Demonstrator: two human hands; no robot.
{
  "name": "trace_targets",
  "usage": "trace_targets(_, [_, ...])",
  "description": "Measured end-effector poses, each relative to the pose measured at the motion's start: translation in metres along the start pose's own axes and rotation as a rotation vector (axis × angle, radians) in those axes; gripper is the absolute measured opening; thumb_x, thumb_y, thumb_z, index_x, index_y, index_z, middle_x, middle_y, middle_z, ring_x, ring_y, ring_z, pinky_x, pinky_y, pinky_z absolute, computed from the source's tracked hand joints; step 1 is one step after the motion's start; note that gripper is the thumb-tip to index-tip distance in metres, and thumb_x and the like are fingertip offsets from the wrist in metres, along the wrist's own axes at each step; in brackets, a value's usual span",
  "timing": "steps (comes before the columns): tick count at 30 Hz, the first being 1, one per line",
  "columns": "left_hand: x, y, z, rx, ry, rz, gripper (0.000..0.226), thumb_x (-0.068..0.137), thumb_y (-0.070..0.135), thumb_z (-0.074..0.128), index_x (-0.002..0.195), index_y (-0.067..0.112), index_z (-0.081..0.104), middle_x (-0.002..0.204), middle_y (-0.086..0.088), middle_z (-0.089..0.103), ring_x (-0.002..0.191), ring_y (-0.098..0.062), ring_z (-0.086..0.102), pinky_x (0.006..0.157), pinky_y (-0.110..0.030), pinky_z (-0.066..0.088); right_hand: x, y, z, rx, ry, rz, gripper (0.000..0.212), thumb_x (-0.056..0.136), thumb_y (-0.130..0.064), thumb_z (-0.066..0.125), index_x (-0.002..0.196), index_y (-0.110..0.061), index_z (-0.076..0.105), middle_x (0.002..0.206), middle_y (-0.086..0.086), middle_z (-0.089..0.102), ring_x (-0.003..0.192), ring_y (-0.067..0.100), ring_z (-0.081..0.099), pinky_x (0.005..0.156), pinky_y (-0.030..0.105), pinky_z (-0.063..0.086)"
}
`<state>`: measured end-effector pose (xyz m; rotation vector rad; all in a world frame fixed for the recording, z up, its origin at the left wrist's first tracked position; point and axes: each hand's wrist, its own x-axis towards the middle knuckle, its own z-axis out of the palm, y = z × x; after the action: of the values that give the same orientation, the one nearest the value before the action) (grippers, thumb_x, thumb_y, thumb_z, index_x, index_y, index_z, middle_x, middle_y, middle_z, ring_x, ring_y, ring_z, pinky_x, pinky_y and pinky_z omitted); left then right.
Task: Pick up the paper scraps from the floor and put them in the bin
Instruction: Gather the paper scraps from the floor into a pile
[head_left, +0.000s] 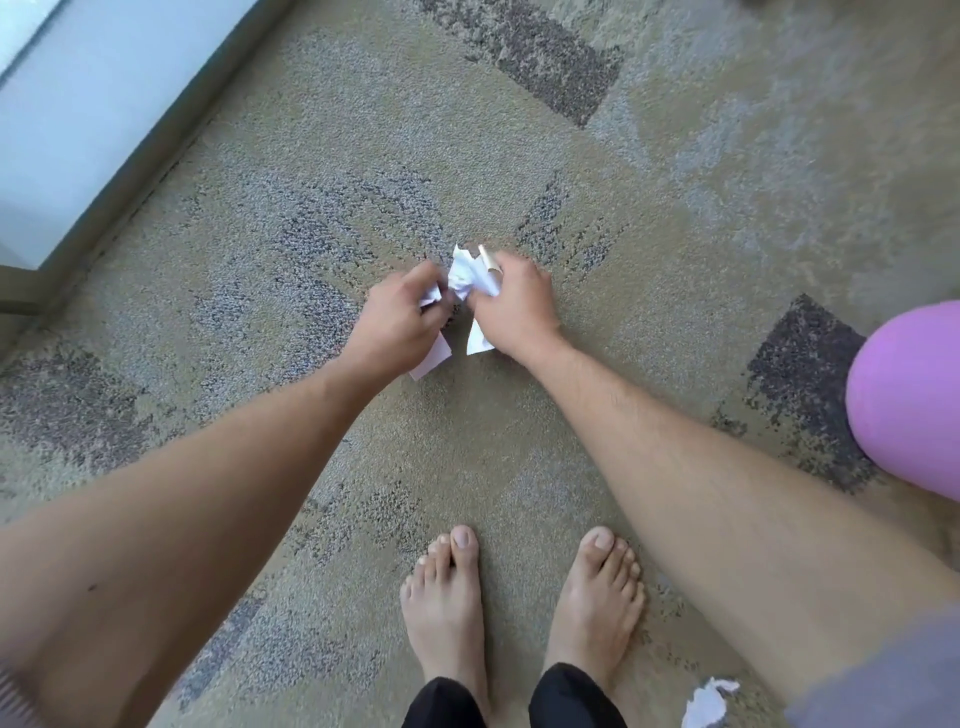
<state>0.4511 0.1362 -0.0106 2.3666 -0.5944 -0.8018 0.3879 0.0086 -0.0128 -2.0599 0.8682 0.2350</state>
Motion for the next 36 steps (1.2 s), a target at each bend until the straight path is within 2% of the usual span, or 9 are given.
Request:
trace_targets(4, [-0.015,0.031,-0.002,-0.175,-0.097,-0.104,0.015,0.095,0.031,0.057,0.097,0.016,0.057,0.086,0.003,0.062,0.07,-0.011,0.057,0.055,-0.026,0.046,-0.027,0.005,-0.022,0.296,-0.074,0.173,0.022,0.079,-0.008,0.068,0.099,-0.016,0.068,0.089,0.005,0.071,0.079,0.023,0.065,0.068,0.037,0.054])
trace_targets(9, [-0.039,0.075,-0.007,-0.287,-0.227,-0.089,0.006,0.096,0.027,0.057,0.096,0.021,0.056,0.094,0.003,0.063,0.076,-0.015,0.064,0.05,-0.022,0.048,-0.065,0.014,-0.067,0.497,-0.075,0.282,0.017,0.083,-0.008,0.07,0.09,-0.022,0.065,0.092,0.006,0.072,0.088,0.028,0.07,0.07,0.042,0.057])
trace_targets(13, [-0.059,0.128,-0.012,-0.36,-0.287,-0.06,0.002,0.094,0.025,0.059,0.092,0.024,0.057,0.098,-0.003,0.064,0.085,-0.028,0.067,0.065,-0.043,0.056,-0.102,0.014,-0.114,0.705,0.014,0.347,0.017,0.083,-0.007,0.072,0.099,-0.01,0.069,0.088,0.007,0.072,0.078,0.023,0.07,0.061,0.033,0.055])
trace_targets(17, [-0.076,0.205,-0.014,-0.473,-0.324,0.011,0.007,0.093,0.016,0.061,0.088,0.021,0.059,0.088,-0.002,0.062,0.072,-0.017,0.061,0.055,-0.03,0.048,-0.142,0.009,-0.182,0.867,0.169,0.371,0.016,0.084,-0.004,0.07,0.099,-0.006,0.07,0.084,0.005,0.072,0.072,0.017,0.069,0.061,0.029,0.055])
trace_targets(22, [-0.091,0.312,-0.003,-0.456,-0.435,0.159,0.015,0.092,0.011,0.061,0.084,0.023,0.058,0.08,0.002,0.06,0.073,-0.014,0.056,0.059,-0.021,0.045,-0.192,0.018,-0.273,0.96,0.398,0.408,0.006,0.083,-0.011,0.074,0.087,-0.014,0.071,0.084,0.005,0.073,0.077,0.022,0.07,0.074,0.042,0.057])
trace_targets(24, [-0.095,0.356,0.005,-0.438,-0.476,0.238,0.017,0.092,0.01,0.061,0.083,0.024,0.058,0.08,0.003,0.059,0.074,-0.014,0.055,0.062,-0.023,0.045,-0.212,0.024,-0.31,1.01,0.489,0.399,0.011,0.083,-0.007,0.072,0.086,-0.017,0.069,0.084,0.004,0.072,0.078,0.021,0.069,0.075,0.04,0.056])
trace_targets(28, [-0.106,0.433,0.026,-0.307,-0.554,0.352,0.015,0.091,0.022,0.062,0.082,0.033,0.058,0.084,0.007,0.062,0.071,-0.012,0.056,0.059,-0.029,0.044,-0.247,0.043,-0.37,1.104,0.662,0.463,0.015,0.084,-0.007,0.072,0.083,-0.019,0.063,0.074,-0.002,0.071,0.07,0.015,0.07,0.063,0.033,0.057])
trace_targets(30, [-0.112,0.464,0.039,-0.273,-0.597,0.388,0.012,0.091,0.021,0.061,0.084,0.03,0.059,0.085,0.005,0.063,0.071,-0.012,0.056,0.06,-0.029,0.045,-0.26,0.057,-0.39,1.129,0.731,0.501,0.011,0.083,-0.009,0.074,0.088,-0.015,0.066,0.08,0.003,0.073,0.076,0.02,0.071,0.069,0.036,0.058])
trace_targets(36, [-0.115,0.525,0.084,-0.082,-0.655,0.398,0.008,0.09,0.031,0.059,0.097,0.032,0.056,0.094,0.002,0.064,0.079,-0.016,0.06,0.065,-0.032,0.048,-0.274,0.098,-0.43,1.211,0.829,0.644,0.034,0.08,-0.017,0.077,0.11,-0.009,0.067,0.101,0.012,0.072,0.094,0.027,0.07,0.074,0.037,0.055])
